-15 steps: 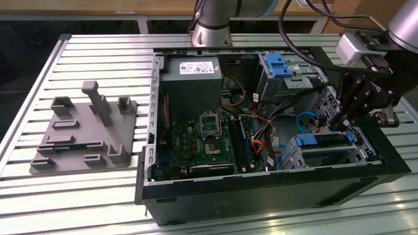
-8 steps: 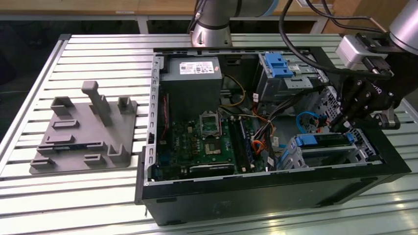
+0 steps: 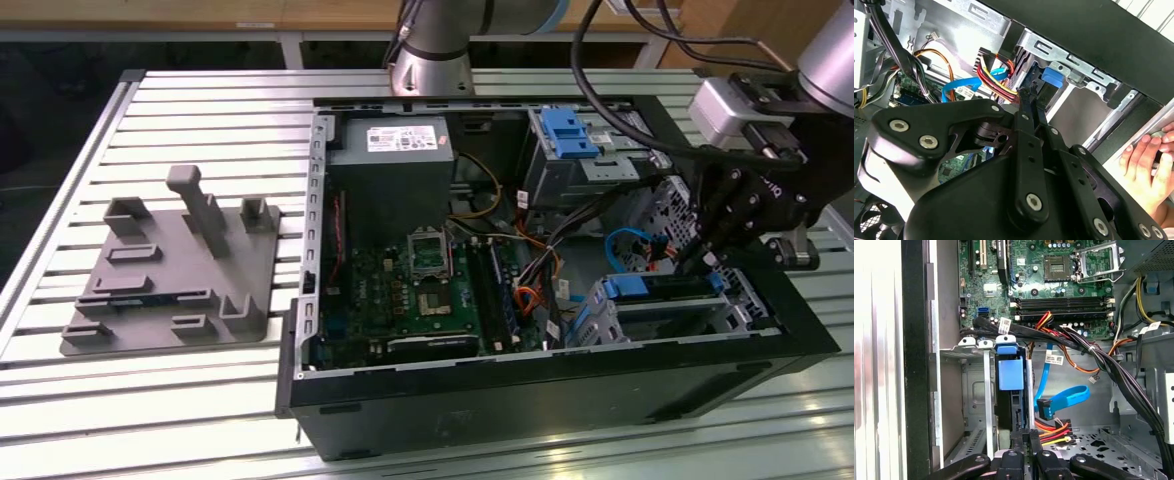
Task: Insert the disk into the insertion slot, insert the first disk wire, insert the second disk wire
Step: 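Insert the first disk wire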
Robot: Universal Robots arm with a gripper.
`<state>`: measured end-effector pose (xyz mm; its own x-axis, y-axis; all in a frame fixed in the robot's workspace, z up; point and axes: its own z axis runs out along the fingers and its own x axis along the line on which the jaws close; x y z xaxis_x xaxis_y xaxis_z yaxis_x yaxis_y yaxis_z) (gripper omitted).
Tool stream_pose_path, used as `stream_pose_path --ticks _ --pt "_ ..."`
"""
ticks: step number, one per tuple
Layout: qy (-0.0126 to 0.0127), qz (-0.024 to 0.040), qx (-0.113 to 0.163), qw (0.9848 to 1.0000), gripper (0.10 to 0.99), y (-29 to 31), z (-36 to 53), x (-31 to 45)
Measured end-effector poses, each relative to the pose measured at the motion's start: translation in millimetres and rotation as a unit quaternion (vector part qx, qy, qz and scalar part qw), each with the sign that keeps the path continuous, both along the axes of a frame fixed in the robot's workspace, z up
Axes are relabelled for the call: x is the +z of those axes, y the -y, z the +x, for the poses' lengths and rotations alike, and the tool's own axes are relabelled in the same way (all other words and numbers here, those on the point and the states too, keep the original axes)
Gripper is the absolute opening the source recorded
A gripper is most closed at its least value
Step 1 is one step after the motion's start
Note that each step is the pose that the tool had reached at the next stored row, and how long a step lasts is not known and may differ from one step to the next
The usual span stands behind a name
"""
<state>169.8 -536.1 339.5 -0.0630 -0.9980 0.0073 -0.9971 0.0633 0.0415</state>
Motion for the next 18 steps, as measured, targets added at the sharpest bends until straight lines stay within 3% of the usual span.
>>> stream_pose_path --ticks 18 --pt "-0.0001 -0.0004 0.0 1.0 0.165 2.6 -0.2 -4.4"
